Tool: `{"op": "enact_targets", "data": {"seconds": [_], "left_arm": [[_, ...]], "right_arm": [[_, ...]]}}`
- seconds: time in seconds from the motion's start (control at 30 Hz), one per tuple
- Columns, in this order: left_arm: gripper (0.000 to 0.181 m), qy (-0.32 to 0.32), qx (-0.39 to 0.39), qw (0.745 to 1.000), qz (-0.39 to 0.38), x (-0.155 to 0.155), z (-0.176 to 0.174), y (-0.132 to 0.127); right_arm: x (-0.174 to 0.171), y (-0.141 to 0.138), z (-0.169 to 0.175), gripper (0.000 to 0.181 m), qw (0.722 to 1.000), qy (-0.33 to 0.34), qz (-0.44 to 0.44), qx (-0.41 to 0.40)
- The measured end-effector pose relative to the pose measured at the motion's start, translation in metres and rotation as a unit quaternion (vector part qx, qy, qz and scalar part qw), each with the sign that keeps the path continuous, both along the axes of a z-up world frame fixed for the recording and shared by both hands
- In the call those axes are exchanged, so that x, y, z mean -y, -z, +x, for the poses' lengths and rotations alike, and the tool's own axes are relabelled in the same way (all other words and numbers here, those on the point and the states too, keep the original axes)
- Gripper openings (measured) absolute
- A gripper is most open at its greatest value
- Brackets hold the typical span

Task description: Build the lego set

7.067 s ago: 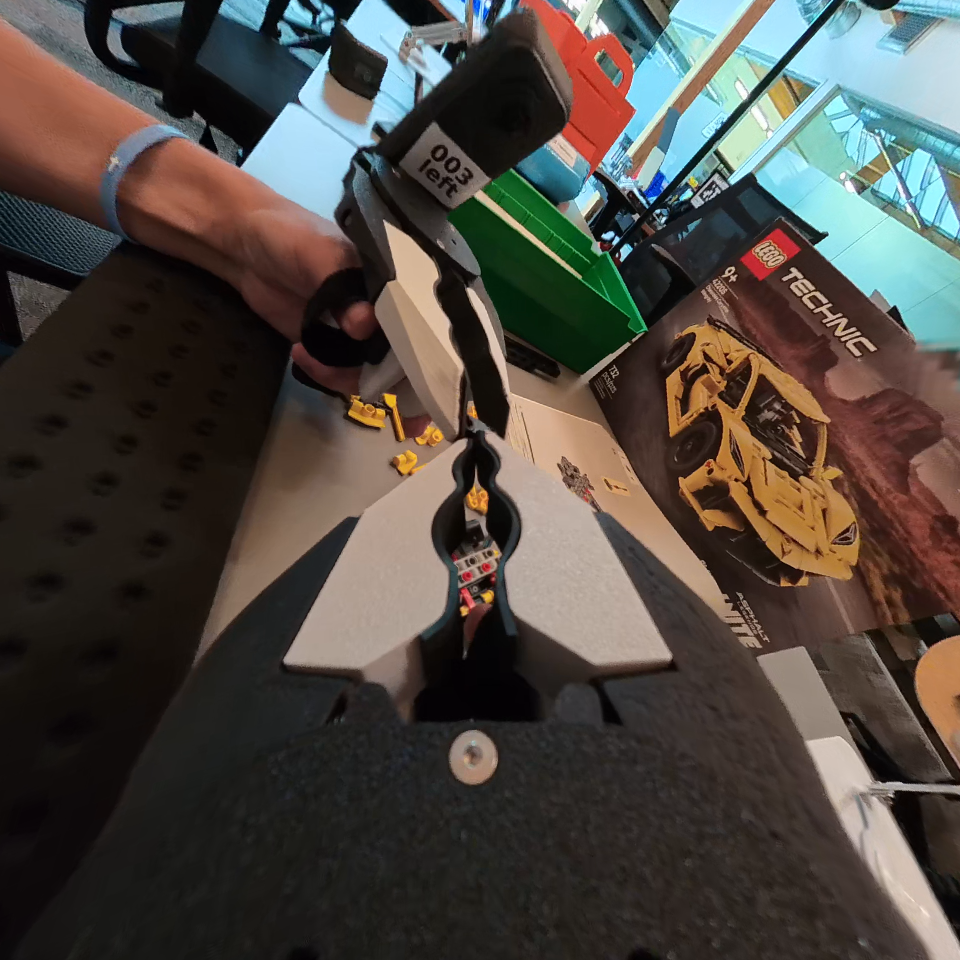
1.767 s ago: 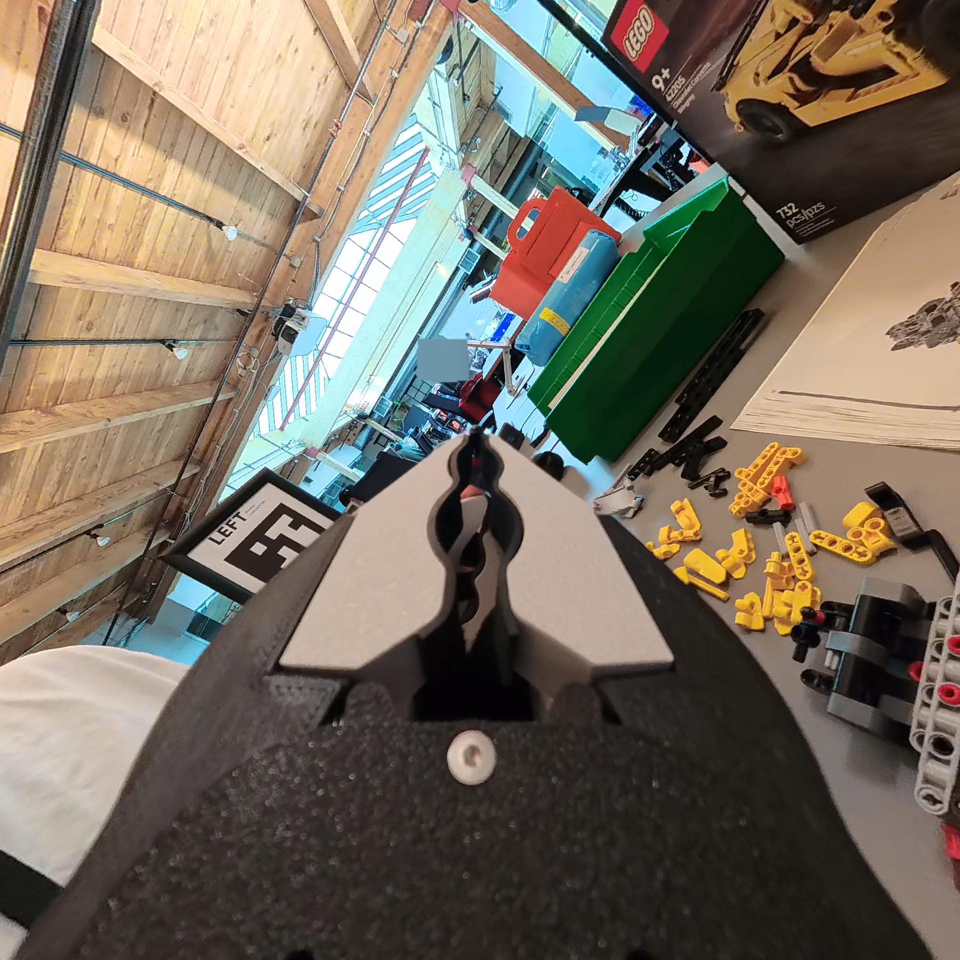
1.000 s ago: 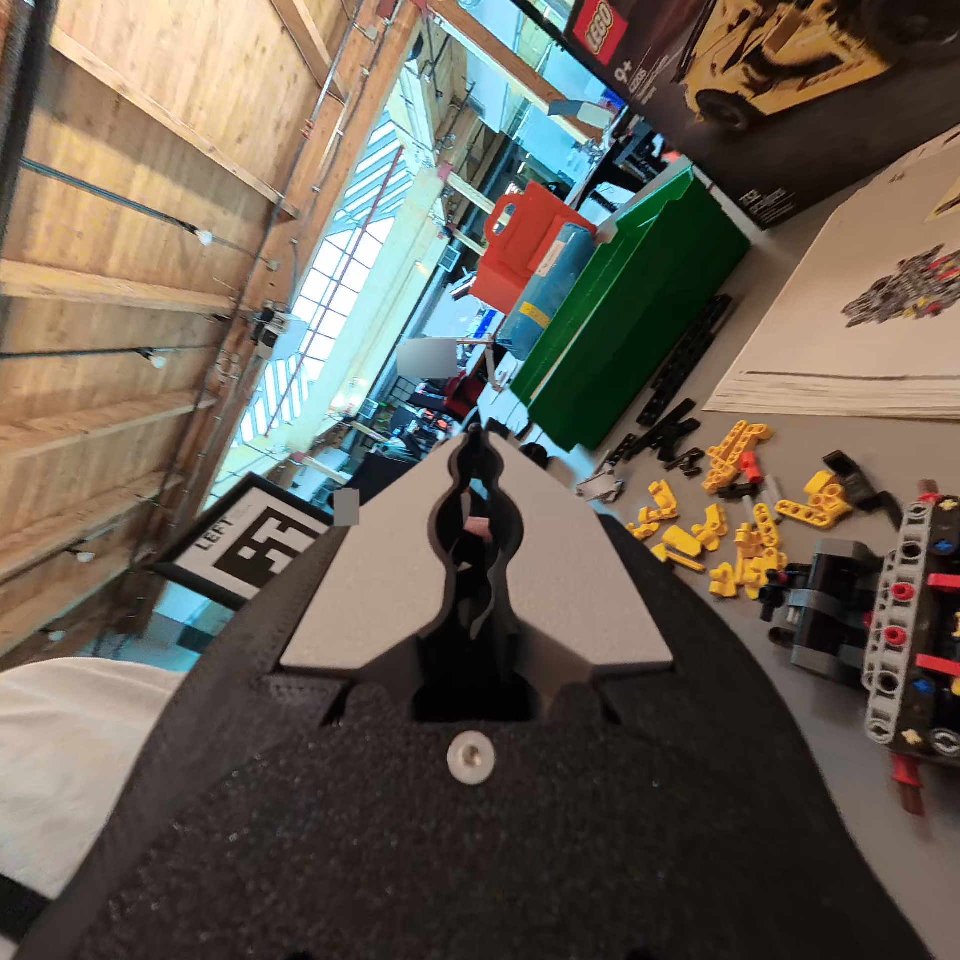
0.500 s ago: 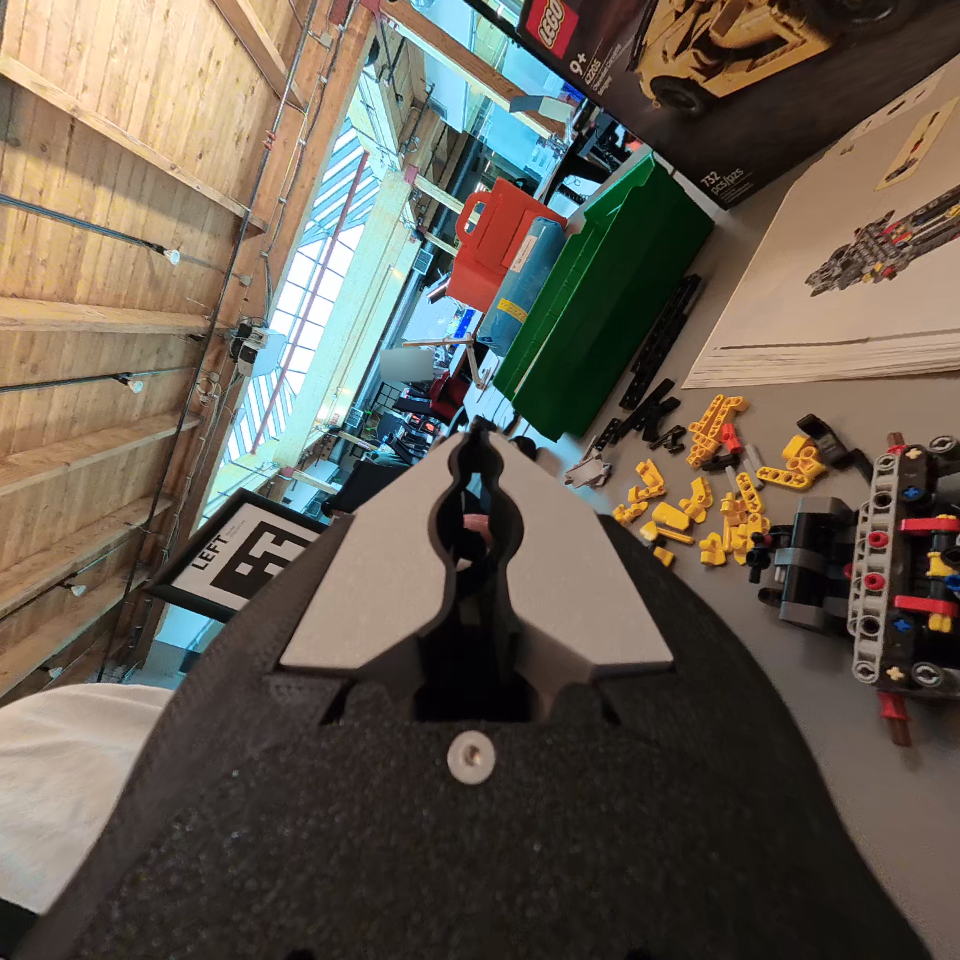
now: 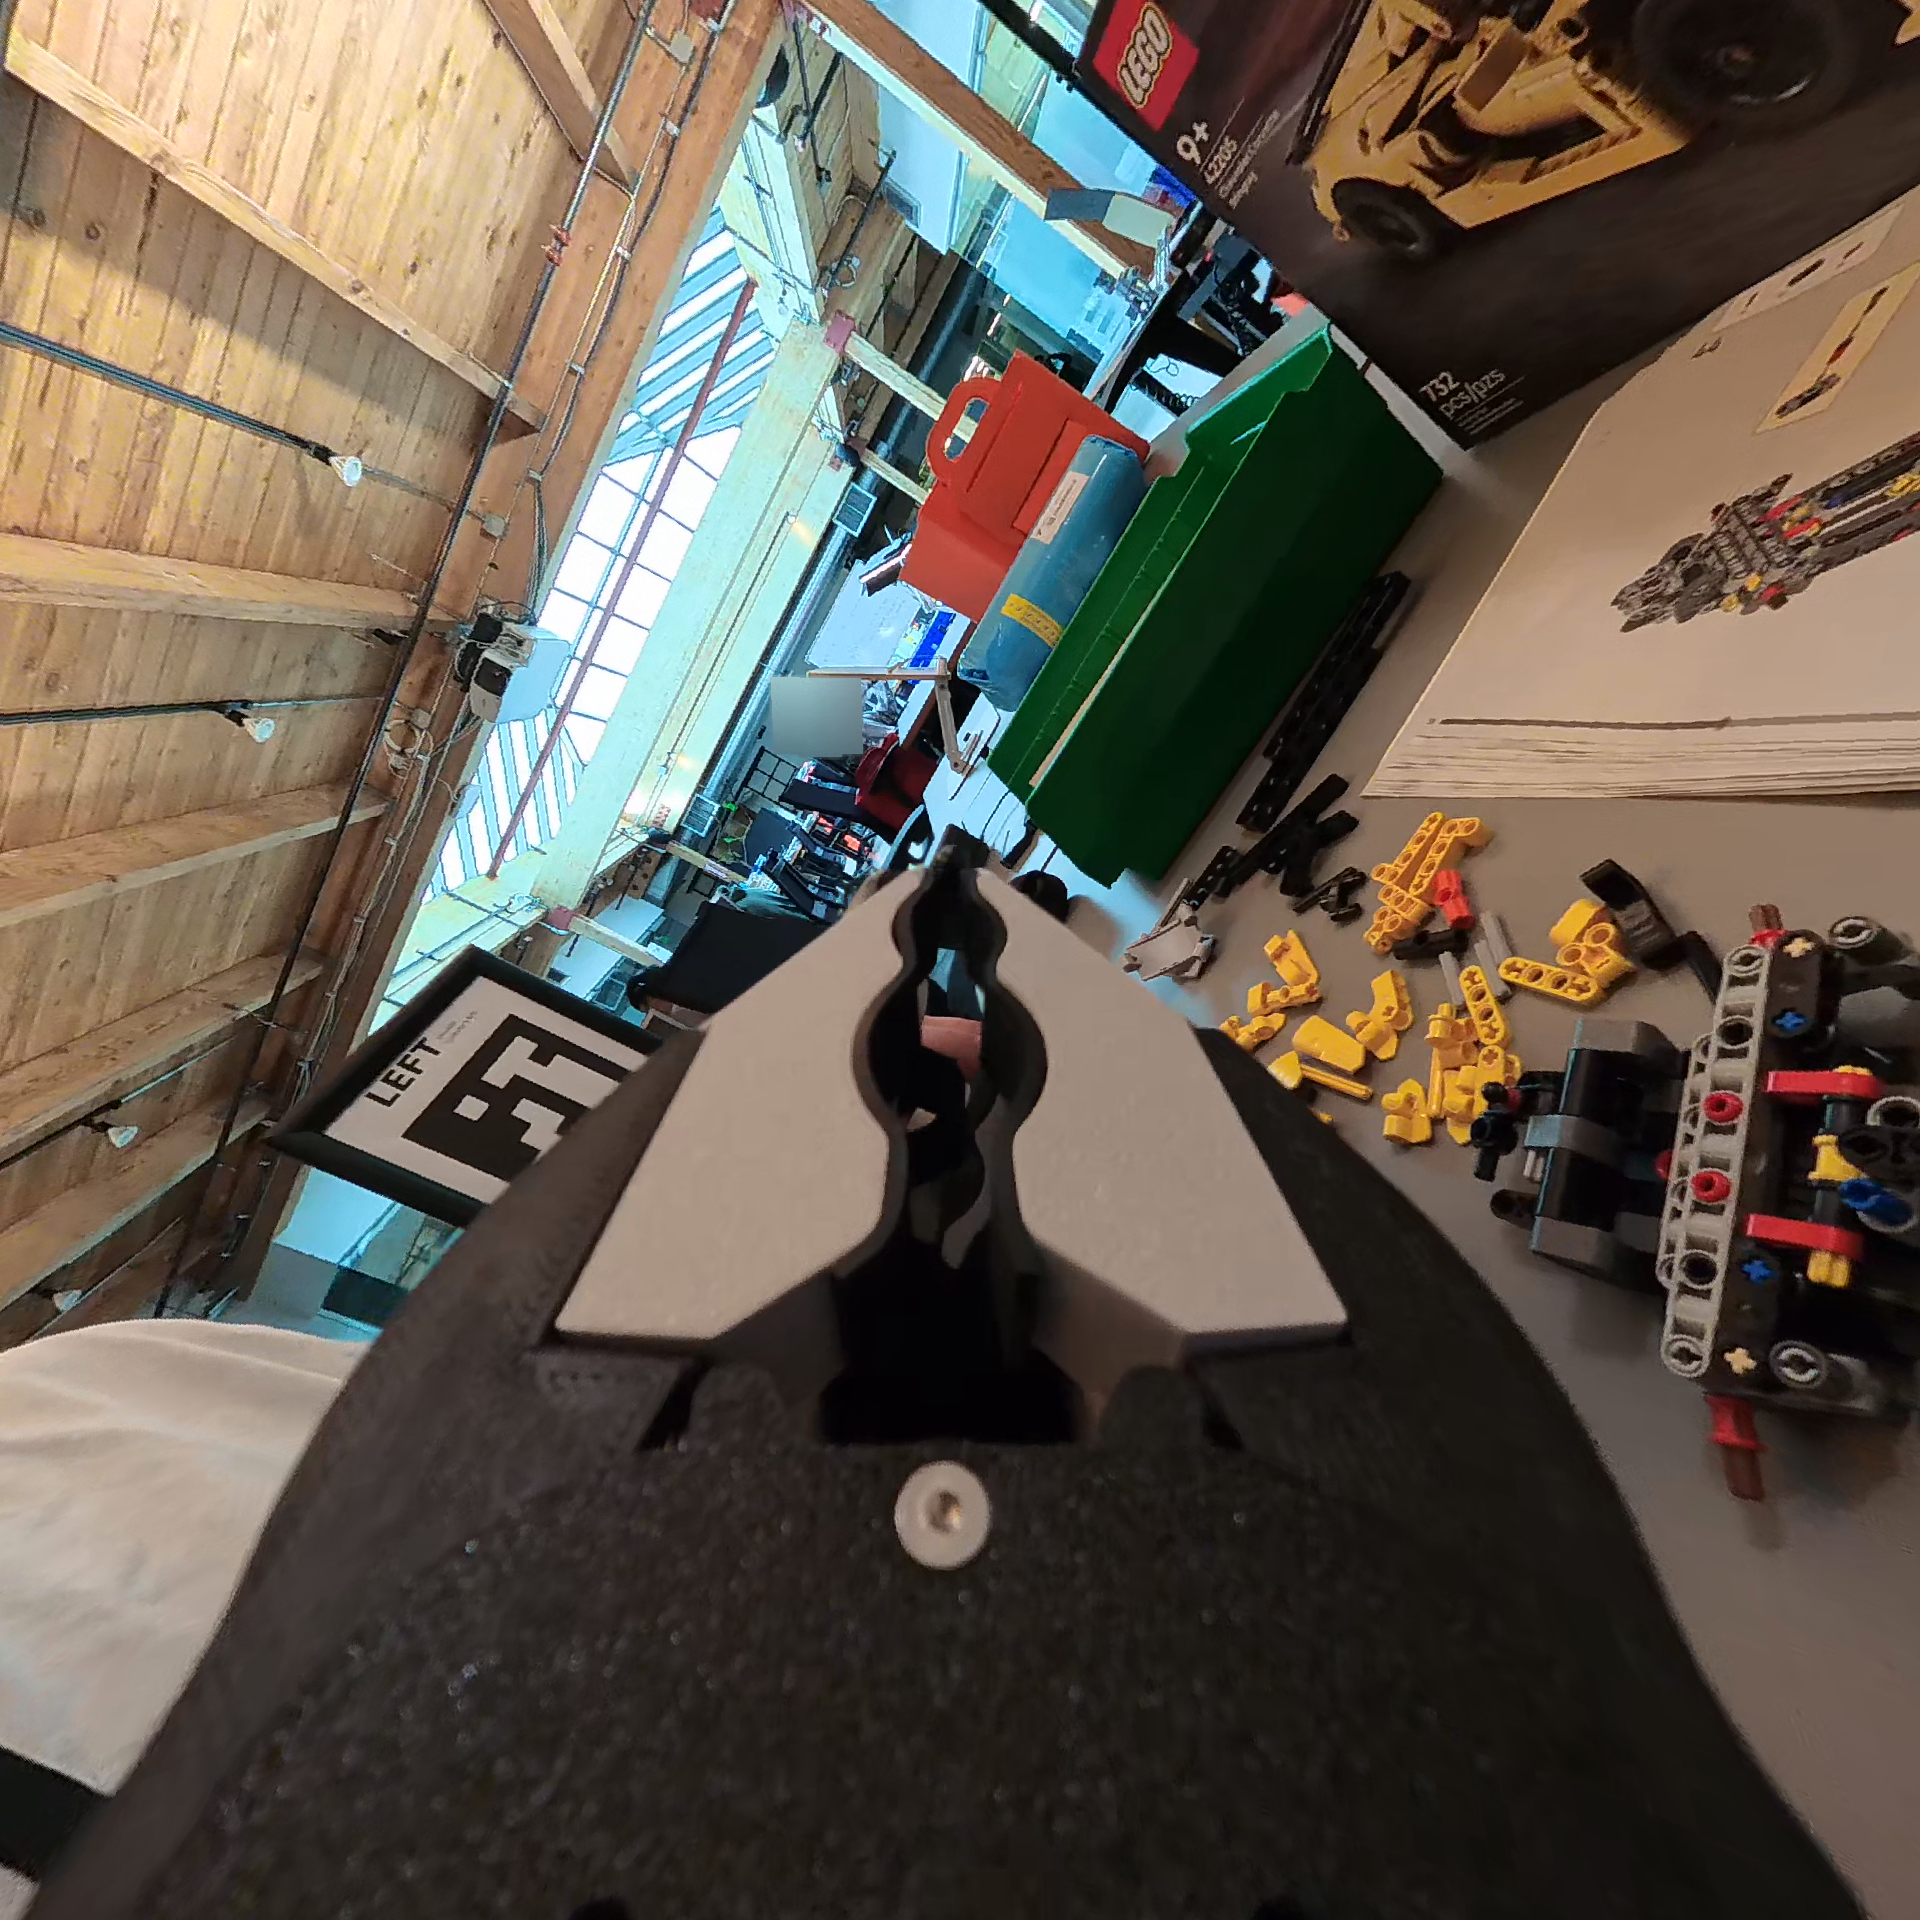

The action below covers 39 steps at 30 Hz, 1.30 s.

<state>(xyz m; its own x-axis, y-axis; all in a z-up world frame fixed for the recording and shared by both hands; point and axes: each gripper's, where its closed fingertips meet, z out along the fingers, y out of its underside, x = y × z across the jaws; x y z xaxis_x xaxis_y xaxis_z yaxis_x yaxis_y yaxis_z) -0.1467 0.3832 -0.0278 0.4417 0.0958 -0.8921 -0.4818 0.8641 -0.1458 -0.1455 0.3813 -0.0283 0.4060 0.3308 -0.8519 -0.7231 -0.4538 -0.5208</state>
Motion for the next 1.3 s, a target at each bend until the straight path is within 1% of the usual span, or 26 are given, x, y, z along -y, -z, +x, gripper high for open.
{"op": "enact_targets", "data": {"seconds": [0.3, 0.43, 0.6, 0.77, 0.9, 0.97, 1.0, 1.03, 1.1, 1.13, 1.2, 1.3], "left_arm": [[0.02, 0.003, 0.003, 1.0, 0.0, 0.001, -0.001, -0.001], [0.021, 0.006, 0.002, 1.0, -0.002, 0.001, -0.001, -0.001], [0.021, 0.005, 0.003, 1.0, -0.004, 0.0, -0.002, -0.001], [0.021, 0.005, 0.003, 1.0, -0.003, 0.001, -0.002, -0.001], [0.021, 0.005, 0.004, 1.0, -0.005, 0.0, -0.003, -0.002], [0.021, 0.008, 0.007, 1.0, -0.011, 0.0, -0.003, -0.002], [0.021, 0.012, 0.009, 1.0, -0.017, 0.0, -0.004, -0.002], [0.02, 0.019, 0.012, 0.999, -0.029, 0.0, -0.004, -0.002], [0.021, 0.035, 0.021, 0.997, -0.062, -0.002, -0.003, -0.002], [0.021, 0.041, 0.025, 0.996, -0.077, -0.003, -0.004, -0.002], [0.021, 0.049, 0.025, 0.994, -0.091, -0.004, -0.003, -0.001], [0.021, 0.052, 0.023, 0.994, -0.09, -0.002, -0.002, 0.0]], "right_arm": [[0.001, -0.001, -0.001, 0.002, 1.0, -0.005, 0.007, 0.008], [0.002, -0.001, 0.0, 0.003, 1.0, -0.002, 0.012, 0.023], [0.002, -0.002, -0.001, 0.005, 1.0, -0.008, 0.012, 0.01], [0.002, -0.002, -0.001, 0.005, 1.0, -0.01, 0.015, 0.02], [0.005, -0.004, 0.005, 0.016, 0.999, -0.006, 0.033, 0.042], [0.005, -0.006, 0.018, 0.027, 0.993, 0.011, 0.069, 0.097], [0.007, -0.009, 0.023, 0.029, 0.985, 0.014, 0.104, 0.14], [0.01, -0.011, 0.025, 0.029, 0.968, 0.012, 0.145, 0.204], [0.01, -0.005, 0.026, 0.04, 0.908, 0.023, 0.203, 0.365], [0.013, -0.005, 0.02, 0.039, 0.881, 0.012, 0.224, 0.417], [0.013, -0.004, 0.011, 0.038, 0.843, 0.002, 0.234, 0.485], [0.007, -0.007, 0.01, 0.027, 0.803, 0.018, 0.236, 0.548]]}}
